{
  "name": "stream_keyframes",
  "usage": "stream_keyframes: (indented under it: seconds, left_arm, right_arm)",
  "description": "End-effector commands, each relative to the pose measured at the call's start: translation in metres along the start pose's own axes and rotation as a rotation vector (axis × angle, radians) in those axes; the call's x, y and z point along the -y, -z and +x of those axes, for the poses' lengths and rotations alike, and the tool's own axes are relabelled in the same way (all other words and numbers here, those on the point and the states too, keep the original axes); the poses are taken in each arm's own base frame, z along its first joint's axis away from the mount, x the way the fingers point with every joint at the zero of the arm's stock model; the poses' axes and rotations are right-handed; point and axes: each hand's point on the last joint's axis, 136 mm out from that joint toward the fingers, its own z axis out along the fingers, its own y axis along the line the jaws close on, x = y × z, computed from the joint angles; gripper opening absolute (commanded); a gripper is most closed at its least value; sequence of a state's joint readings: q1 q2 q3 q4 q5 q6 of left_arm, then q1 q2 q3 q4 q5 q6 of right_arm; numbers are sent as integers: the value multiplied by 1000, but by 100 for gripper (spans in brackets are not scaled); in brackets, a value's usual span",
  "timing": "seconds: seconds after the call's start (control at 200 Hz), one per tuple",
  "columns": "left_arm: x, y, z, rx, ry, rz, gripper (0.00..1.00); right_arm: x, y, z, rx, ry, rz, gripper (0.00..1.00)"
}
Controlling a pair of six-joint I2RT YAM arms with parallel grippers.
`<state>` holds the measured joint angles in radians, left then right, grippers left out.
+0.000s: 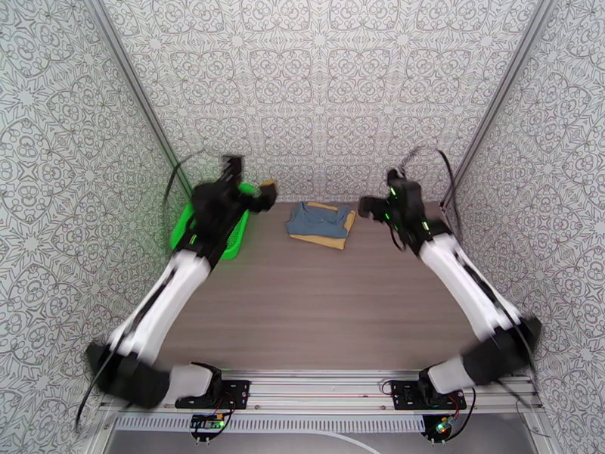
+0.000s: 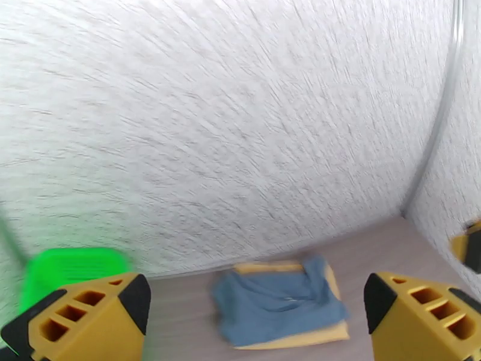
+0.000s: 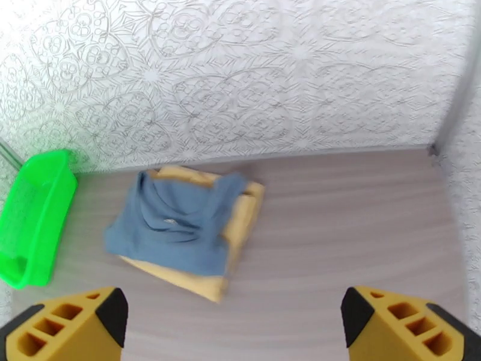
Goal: Fold and stack the mixed laundry pile
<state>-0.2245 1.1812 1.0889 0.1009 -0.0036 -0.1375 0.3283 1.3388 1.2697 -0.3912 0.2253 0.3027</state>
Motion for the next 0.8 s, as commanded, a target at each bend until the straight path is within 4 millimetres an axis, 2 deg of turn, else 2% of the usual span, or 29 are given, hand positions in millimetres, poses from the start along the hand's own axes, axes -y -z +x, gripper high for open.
stream_keyframes:
  seconds: [0.0, 0.02, 0.13, 0.14, 0.18, 0.225, 0.275, 0.35, 0.36, 0.405, 0.445, 0.48, 0.52, 0.595, 0.63, 0.675, 0.74, 0.795]
  left_arm:
    - [-80, 51, 80, -51, 99, -305, 99]
    - [-87, 62, 90, -54, 110, -332, 99]
    - [-120, 117, 134, 8, 130, -474, 98]
    - [-122, 120, 133, 30, 125, -483, 97]
    - [-132, 135, 149, 71, 96, -536, 94]
    - [-146, 148, 164, 83, 67, -617, 94]
    - [-158, 154, 182, 32, 21, -682, 96]
    - [-167, 150, 202, -39, -47, -713, 97]
    - [-167, 149, 198, -15, -49, -712, 98]
    - [-170, 145, 202, -1, -64, -714, 98]
    - [-174, 138, 209, -7, -71, -717, 99]
    - [-175, 131, 216, -20, -82, -708, 99]
    - [-176, 121, 213, 6, -100, -708, 99]
    - [-173, 100, 216, 28, -105, -647, 99]
    - [-174, 90, 228, -3, -117, -627, 99]
    - [-168, 80, 232, -21, -157, -593, 99]
    - [-165, 73, 241, -110, -138, -556, 99]
    - [-167, 65, 249, -127, -114, -496, 99]
  right_arm:
    - [42, 8, 40, 96, 48, 121, 99]
    - [43, 14, 43, 129, 70, 109, 99]
    - [59, 27, 98, 246, 193, 72, 99]
    - [61, 27, 110, 246, 221, 63, 99]
    - [62, 32, 126, 316, 245, 31, 99]
    - [65, 36, 139, 368, 279, 22, 99]
    - [76, 34, 148, 344, 251, 67, 99]
    - [84, 21, 156, 293, 236, 106, 99]
    - [83, 19, 157, 295, 237, 104, 99]
    - [83, 11, 163, 299, 246, 98, 99]
    - [83, 8, 158, 336, 244, 109, 99]
    - [82, 4, 156, 346, 242, 105, 99]
    - [84, -2, 150, 356, 233, 123, 99]
    - [83, -18, 153, 256, 238, 107, 99]
    - [86, -21, 151, 250, 232, 112, 99]
    - [92, -24, 151, 232, 241, 127, 99]
    - [104, -16, 141, 339, 248, 155, 99]
    - [129, -16, 145, 379, 155, 166, 99]
